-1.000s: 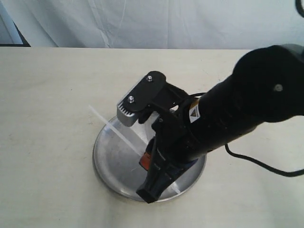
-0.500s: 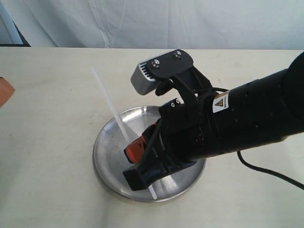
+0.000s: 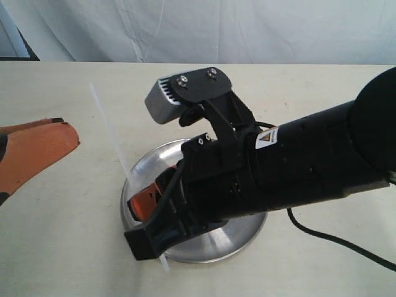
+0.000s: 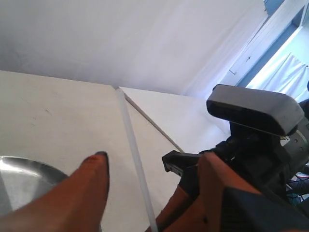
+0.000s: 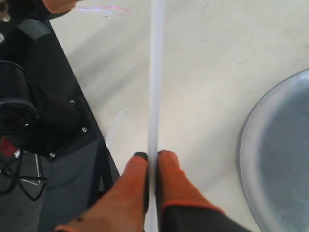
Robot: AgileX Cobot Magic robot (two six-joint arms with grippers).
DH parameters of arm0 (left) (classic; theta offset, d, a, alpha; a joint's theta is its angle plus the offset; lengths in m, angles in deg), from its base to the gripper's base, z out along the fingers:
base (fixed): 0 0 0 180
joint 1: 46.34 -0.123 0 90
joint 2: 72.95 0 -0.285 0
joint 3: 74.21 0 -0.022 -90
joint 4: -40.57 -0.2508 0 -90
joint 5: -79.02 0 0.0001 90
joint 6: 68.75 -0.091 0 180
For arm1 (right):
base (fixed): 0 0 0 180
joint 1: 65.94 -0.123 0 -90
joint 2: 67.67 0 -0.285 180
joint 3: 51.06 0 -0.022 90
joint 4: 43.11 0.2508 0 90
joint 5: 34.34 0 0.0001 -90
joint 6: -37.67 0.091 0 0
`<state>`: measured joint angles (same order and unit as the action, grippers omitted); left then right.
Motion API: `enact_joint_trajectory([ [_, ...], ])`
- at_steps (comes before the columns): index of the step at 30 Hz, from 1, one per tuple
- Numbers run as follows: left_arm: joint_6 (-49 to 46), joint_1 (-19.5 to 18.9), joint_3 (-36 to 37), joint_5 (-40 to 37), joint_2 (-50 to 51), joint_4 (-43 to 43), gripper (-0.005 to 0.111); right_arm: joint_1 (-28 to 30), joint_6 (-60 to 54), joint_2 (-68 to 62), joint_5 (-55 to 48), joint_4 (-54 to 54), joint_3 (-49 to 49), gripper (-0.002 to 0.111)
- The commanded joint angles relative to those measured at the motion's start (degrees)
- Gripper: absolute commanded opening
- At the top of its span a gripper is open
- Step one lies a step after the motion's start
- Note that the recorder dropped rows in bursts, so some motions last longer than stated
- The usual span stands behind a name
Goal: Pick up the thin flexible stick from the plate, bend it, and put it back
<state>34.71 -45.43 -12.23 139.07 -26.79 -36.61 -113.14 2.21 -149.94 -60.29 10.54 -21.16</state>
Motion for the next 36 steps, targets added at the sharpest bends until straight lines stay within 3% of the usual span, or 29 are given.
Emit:
enact_joint_trajectory([
  [1,0.38,0.38,-0.26,-1.40,2.09,1.45,0.058,-0.19,-3.31,-0.11,2.22,2.71,0.18,-0.001],
  [5,1.57,0.38,-0.26,-0.01,5.49,2.40,0.063,-0.19,-11.09,-0.11,1.25,9.98,0.18,-0.001],
  [10,1.51,0.38,-0.26,5.74,8.56,5.94,0.063,-0.19,-11.49,-0.11,1.12,10.76,0.18,-0.001],
  [27,1.51,0.38,-1.70,8.76,15.96,9.48,0.062,-0.19,-14.73,-0.11,0.71,17.12,0.18,-0.001],
  [30,1.51,0.38,-4.39,8.41,16.29,8.39,0.053,-0.19,-15.63,-0.11,0.30,18.92,0.08,-0.001],
  [34,-1.87,0.67,-7.50,6.80,16.29,7.40,0.032,-0.19,-17.57,-0.11,-0.86,22.31,0.08,-0.001],
  [36,-2.82,2.52,-8.78,6.27,16.29,6.62,0.027,-0.19,-18.45,-0.11,-0.86,23.67,-0.03,-0.001],
])
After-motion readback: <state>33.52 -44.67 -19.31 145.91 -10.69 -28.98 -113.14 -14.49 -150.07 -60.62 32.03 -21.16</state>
